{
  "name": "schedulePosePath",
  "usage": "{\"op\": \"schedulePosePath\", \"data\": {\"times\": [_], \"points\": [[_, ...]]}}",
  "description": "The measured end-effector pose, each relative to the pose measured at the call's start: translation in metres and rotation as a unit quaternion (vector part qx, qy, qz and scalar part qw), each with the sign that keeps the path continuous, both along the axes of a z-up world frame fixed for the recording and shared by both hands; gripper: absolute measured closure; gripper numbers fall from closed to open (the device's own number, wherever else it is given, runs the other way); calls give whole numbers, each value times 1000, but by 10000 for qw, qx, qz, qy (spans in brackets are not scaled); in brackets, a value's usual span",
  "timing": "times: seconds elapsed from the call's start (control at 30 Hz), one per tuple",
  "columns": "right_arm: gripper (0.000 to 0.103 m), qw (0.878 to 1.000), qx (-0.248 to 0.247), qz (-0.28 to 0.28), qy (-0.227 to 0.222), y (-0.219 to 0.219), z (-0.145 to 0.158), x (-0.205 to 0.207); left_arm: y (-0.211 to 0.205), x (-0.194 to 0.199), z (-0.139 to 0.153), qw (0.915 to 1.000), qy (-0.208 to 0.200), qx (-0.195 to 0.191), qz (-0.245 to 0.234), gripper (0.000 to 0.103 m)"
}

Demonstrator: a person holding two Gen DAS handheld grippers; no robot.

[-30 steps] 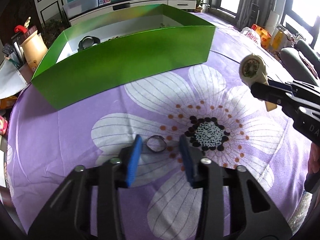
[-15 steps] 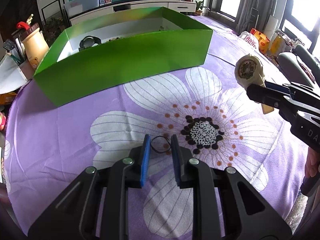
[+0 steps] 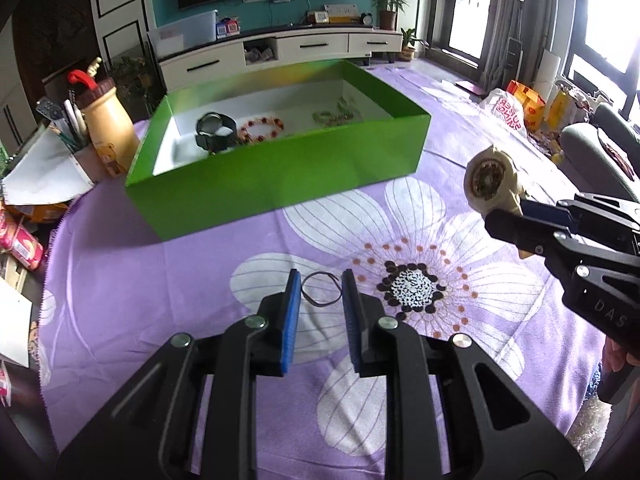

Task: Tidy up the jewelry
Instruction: 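Carry the cream watch and dark ring over the green box with both tools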

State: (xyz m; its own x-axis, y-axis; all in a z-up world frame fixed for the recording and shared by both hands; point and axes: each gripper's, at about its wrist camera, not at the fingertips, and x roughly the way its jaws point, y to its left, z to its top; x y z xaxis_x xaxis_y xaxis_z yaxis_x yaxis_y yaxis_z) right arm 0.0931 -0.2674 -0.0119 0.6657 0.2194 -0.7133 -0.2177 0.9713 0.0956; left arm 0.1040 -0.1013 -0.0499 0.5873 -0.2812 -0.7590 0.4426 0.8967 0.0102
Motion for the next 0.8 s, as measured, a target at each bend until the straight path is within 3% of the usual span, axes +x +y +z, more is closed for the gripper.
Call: {"op": "schedulePosePath", "data": {"times": [0.8], "points": [[88, 9965, -348, 548, -530, 48, 39, 9, 49, 8, 43, 9977, -444, -181, 477, 82]]}}
